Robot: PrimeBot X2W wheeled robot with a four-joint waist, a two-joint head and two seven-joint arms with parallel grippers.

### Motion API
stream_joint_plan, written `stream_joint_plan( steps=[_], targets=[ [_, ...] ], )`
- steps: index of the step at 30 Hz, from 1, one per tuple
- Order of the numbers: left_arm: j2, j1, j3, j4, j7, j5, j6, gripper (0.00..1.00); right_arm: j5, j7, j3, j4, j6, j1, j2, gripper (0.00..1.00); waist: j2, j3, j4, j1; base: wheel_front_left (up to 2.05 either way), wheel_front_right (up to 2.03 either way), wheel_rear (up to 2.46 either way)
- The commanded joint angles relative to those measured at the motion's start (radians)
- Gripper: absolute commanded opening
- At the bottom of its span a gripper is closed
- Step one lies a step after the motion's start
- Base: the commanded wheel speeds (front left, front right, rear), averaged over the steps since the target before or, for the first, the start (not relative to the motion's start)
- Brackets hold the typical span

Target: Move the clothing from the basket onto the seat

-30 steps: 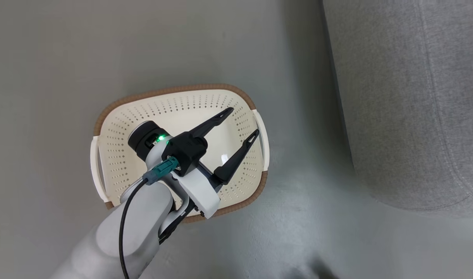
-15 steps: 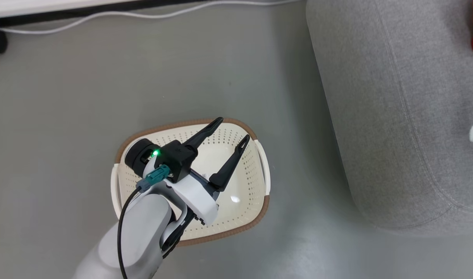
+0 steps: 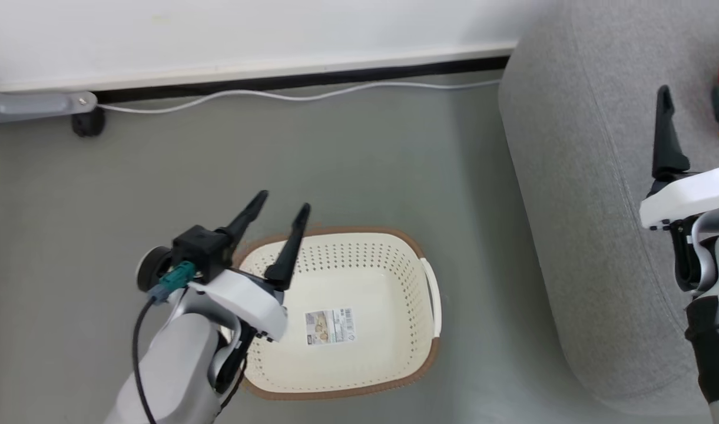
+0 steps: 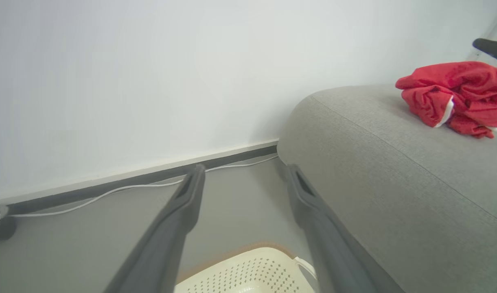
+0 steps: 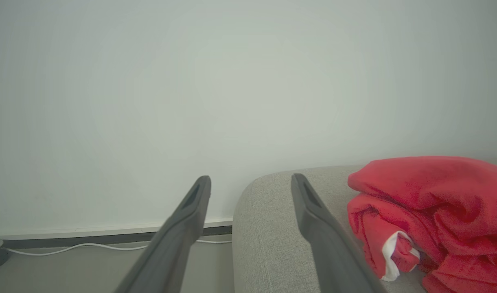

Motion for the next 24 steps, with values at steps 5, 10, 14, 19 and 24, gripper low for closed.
stream_joint_plan(
  steps=[5, 10, 14, 19, 24],
  targets=[
    [0.017, 0.039, 0.163, -0.010, -0.006, 0.032, 0.026, 1.00, 0.026, -0.006, 0.110, -0.069, 0.003, 0.044, -0.012, 1.00, 0.0000, -0.086, 0.074, 0.0000, 0.00, 0.00, 0.00],
    [0.027, 0.098, 0.310, -0.011, -0.006, 0.063, 0.046, 1.00, 0.050, -0.006, 0.184, -0.106, 0.003, 0.101, 0.005, 1.00, 0.0000, -0.144, 0.106, 0.0000, 0.00, 0.00, 0.00],
    [0.032, 0.151, 0.387, -0.020, -0.006, 0.094, 0.053, 1.00, 0.053, -0.006, 0.208, -0.131, 0.003, 0.152, 0.013, 1.00, 0.0000, -0.182, 0.114, 0.0000, 0.00, 0.00, 0.00],
    [0.030, 0.228, 0.466, -0.043, -0.006, 0.133, 0.055, 1.00, 0.051, -0.006, 0.207, -0.172, 0.003, 0.223, 0.024, 1.00, 0.0000, -0.215, 0.110, 0.0000, 0.00, 0.00, 0.00],
    [0.009, 0.287, 0.519, -0.078, -0.006, 0.160, 0.057, 1.00, 0.051, -0.006, 0.198, -0.195, 0.003, 0.289, 0.036, 1.00, 0.0000, -0.239, 0.102, 0.0000, 0.00, 0.00, 0.00]
  ],
)
